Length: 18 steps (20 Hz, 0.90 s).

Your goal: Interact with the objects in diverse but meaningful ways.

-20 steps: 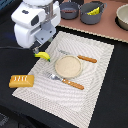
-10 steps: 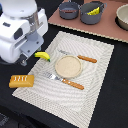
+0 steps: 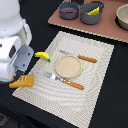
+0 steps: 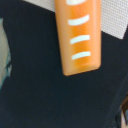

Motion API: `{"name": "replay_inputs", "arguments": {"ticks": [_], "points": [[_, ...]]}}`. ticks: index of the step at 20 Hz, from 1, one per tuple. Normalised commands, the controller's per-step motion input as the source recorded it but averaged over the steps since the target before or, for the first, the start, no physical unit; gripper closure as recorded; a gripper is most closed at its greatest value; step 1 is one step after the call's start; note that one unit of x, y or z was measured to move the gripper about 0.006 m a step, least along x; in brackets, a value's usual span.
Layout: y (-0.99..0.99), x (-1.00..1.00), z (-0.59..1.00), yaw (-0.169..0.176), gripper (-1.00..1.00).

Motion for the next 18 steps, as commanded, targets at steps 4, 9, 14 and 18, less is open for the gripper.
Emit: {"name": "replay_inputs", "arguments": {"ticks": [4, 9, 14, 18], "points": [[-0.32, 0.06, -0.4, 0.053, -1.0], [-0.04, 0.0, -0.39, 0.06, -1.0], [0.09, -0.22, -0.26, 0.071, -1.0], [0.06, -0.28, -0.15, 0.065, -1.0]]}}
